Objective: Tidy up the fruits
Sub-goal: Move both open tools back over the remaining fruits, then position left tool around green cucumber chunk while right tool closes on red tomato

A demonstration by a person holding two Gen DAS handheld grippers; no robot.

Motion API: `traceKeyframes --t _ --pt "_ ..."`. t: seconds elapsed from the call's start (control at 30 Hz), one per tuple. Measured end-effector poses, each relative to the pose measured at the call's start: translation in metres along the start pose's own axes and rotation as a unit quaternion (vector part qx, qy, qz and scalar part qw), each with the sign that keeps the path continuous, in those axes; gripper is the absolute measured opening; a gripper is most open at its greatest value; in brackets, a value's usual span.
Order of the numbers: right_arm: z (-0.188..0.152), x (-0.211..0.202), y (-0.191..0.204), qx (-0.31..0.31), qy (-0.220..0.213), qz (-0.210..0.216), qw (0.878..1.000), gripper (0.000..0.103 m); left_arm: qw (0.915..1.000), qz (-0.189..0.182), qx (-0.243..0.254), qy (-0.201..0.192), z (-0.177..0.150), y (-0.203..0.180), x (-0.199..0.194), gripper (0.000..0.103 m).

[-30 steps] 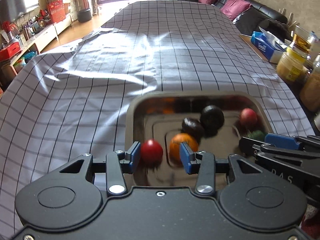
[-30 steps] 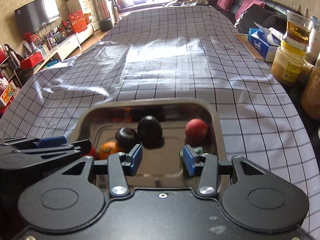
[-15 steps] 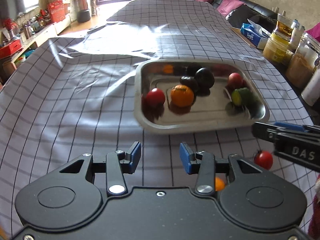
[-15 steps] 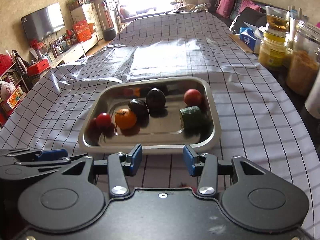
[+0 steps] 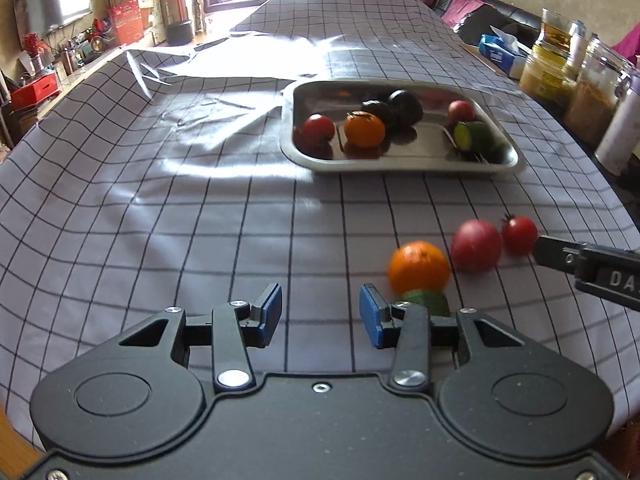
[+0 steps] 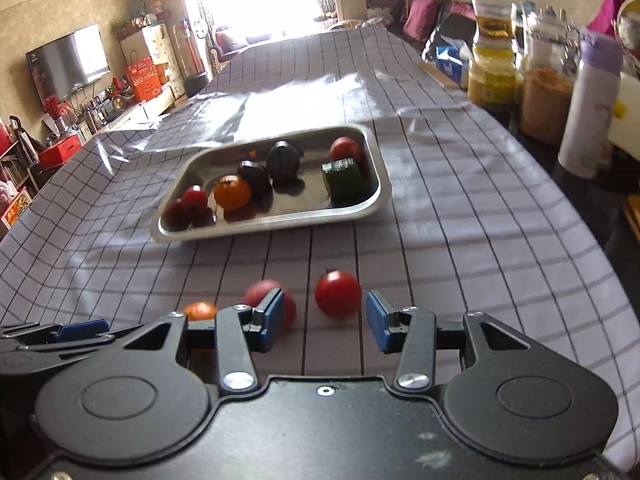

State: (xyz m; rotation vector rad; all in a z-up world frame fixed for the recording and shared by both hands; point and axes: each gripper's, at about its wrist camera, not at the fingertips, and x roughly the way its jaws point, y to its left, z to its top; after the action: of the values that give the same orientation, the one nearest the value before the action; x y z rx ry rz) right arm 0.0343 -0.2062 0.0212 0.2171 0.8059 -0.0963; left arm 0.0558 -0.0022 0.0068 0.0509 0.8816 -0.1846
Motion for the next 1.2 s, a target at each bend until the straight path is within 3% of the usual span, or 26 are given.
traceKeyframes --t 0.37,1.2 --pt "-0.035 -0.005 -0.008 0.014 0.015 -0.028 0.999 0.047 0.9998 -0.006 0.005 -0.017 -0.025 -0.005 -0.012 0.054" --pt "-0.035 -0.01 -0.017 0.021 -0.009 -0.026 0.999 0.047 0.9968 -0.05 0.052 -0.033 -0.026 -0.034 -0.024 0.054"
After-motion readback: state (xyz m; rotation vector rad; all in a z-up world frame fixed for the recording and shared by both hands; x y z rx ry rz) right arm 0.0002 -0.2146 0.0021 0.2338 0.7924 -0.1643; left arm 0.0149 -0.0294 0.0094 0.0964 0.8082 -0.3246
